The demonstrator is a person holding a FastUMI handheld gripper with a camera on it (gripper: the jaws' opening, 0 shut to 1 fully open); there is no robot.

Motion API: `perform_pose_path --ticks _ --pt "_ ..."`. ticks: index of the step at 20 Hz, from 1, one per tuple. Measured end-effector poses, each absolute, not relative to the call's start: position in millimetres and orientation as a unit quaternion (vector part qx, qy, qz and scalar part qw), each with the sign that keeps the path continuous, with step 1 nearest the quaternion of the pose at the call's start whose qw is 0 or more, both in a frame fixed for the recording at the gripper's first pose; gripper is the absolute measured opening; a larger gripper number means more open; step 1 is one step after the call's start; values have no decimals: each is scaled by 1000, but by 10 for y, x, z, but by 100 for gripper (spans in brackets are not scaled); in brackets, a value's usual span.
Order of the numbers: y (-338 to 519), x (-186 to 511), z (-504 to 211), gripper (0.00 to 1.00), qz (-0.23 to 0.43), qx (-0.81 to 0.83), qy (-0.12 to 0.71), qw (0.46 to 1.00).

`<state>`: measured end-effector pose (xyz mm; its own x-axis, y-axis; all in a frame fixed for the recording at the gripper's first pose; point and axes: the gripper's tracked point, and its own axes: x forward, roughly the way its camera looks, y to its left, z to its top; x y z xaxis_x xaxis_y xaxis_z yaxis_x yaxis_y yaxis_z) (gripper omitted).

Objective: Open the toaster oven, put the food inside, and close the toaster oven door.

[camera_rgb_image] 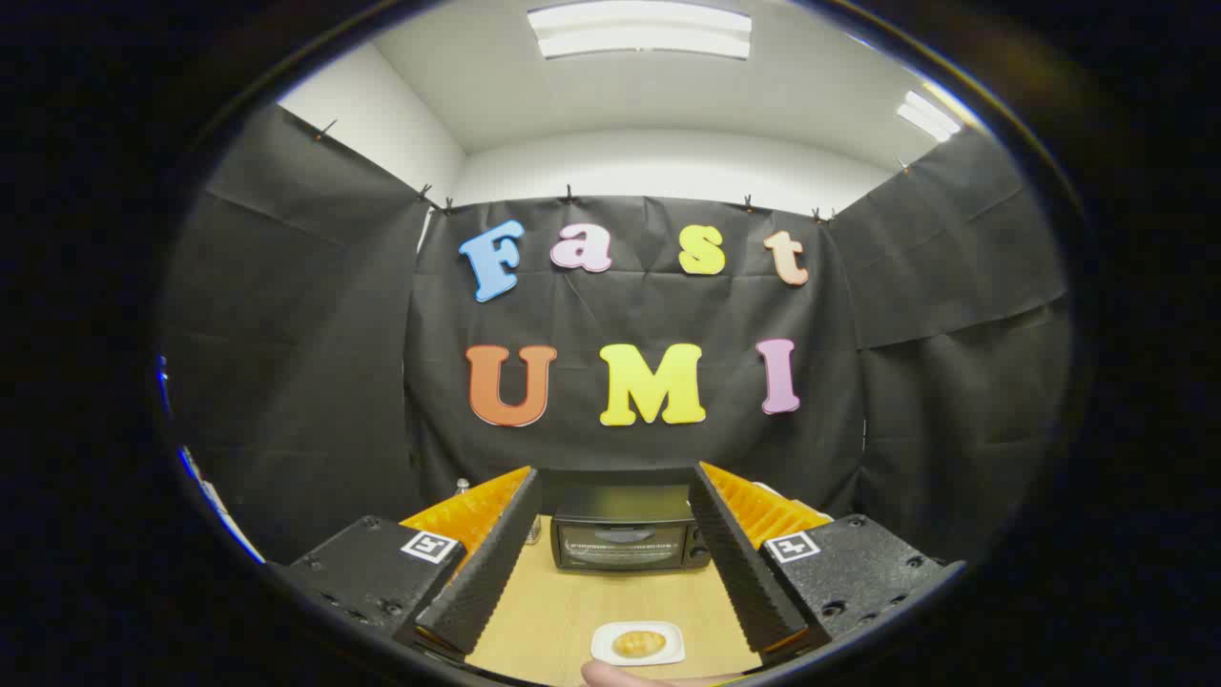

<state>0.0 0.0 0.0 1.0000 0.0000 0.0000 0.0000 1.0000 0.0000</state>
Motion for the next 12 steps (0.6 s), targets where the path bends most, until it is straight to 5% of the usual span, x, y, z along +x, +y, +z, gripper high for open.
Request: perform_pose_path --ticks 12 --pt "-5 21 2 100 0 -1 -1 1000"
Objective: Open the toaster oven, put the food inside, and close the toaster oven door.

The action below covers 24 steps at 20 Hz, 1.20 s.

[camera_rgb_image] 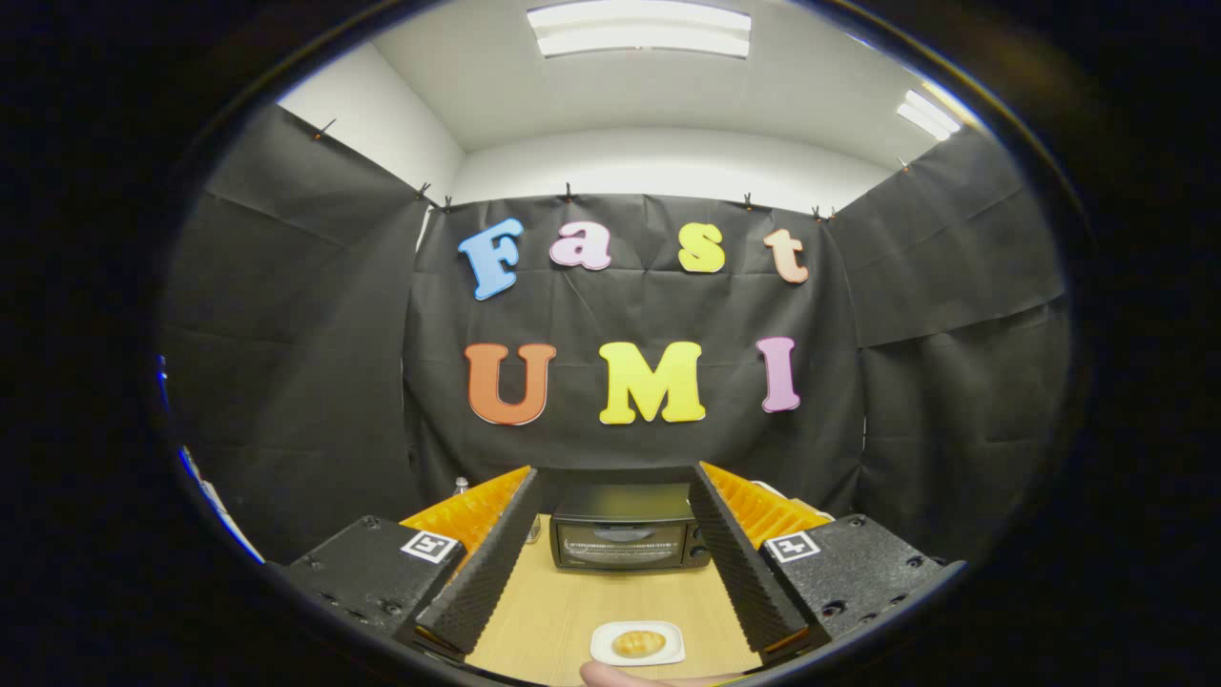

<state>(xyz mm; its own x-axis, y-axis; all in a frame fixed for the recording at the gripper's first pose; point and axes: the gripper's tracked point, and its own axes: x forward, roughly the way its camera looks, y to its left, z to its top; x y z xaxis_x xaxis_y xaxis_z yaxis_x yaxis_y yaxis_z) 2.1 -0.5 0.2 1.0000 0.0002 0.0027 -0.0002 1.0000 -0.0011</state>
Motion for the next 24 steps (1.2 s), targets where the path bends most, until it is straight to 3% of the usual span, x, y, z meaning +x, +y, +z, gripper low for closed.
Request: perform_pose_path --ticks 24 --pt "-147 556 -455 100 7 -2 10 1000"
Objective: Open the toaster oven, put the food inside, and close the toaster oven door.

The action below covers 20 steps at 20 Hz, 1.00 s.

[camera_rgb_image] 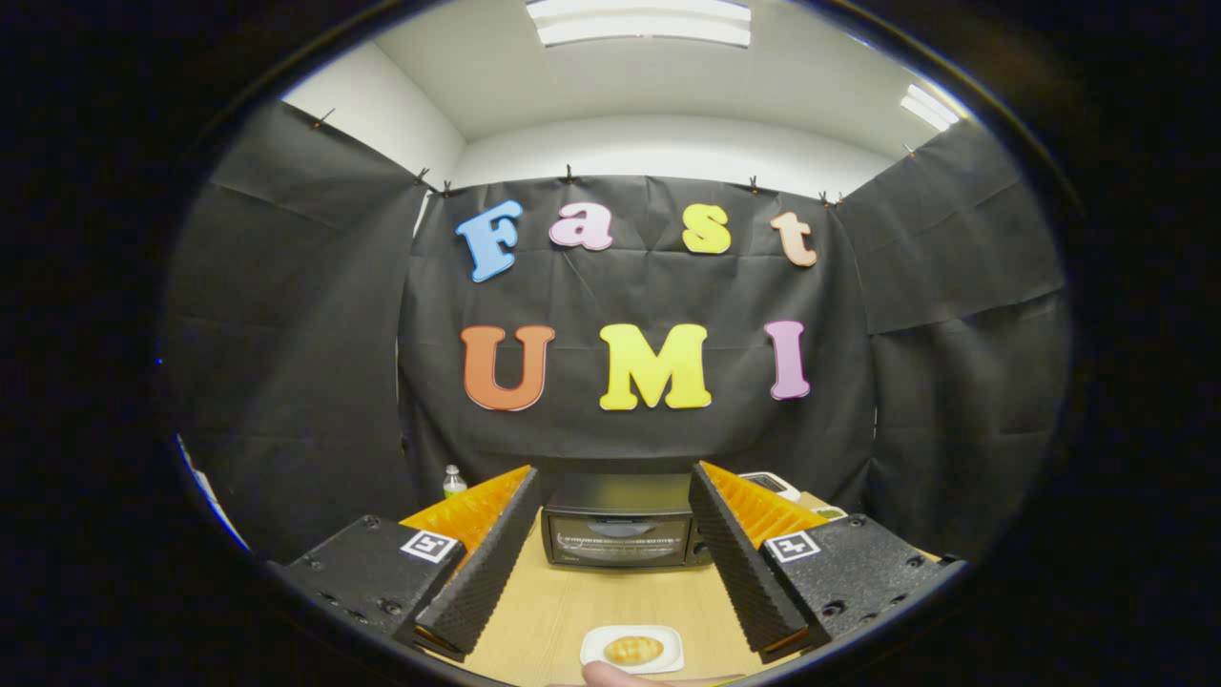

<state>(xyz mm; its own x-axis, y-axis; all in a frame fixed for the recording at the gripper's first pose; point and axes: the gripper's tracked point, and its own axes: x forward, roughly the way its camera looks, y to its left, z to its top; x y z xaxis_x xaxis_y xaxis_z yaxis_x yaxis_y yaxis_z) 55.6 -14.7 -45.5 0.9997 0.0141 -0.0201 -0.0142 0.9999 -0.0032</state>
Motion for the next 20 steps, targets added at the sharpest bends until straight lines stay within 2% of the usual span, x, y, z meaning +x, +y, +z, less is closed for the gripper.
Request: perform_pose_path --ticks 9,20 --pt "-395 1040 -982 100 12 22 20 999" --pt "-467 2223 -1919 100 41 17 72 996"
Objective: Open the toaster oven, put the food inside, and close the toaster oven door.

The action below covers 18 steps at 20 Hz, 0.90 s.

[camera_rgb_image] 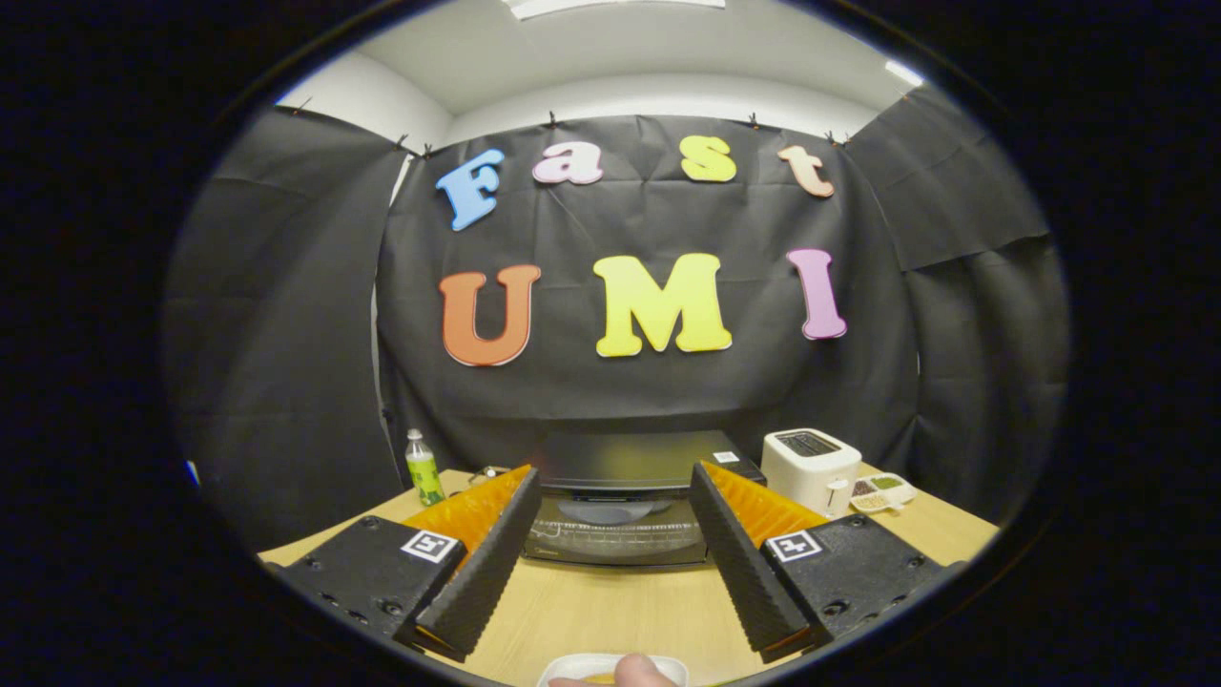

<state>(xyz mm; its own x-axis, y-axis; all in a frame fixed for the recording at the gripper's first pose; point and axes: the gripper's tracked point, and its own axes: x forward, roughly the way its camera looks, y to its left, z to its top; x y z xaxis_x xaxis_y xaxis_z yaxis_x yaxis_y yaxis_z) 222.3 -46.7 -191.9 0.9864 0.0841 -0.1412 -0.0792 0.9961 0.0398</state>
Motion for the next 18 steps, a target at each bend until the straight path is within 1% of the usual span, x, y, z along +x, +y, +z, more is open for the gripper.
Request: perform_pose_path --ticks 3,9,13,17,18 --pt "-415 2603 -2149 100 42 11 94 995" --pt "-293 3248 -2460 100 33 4 112 993" --pt "-330 3534 -2775 100 20 3 142 990" --pt "-371 3654 -3023 100 20 3 166 986" --pt "-358 3678 -3006 100 21 7 158 987"
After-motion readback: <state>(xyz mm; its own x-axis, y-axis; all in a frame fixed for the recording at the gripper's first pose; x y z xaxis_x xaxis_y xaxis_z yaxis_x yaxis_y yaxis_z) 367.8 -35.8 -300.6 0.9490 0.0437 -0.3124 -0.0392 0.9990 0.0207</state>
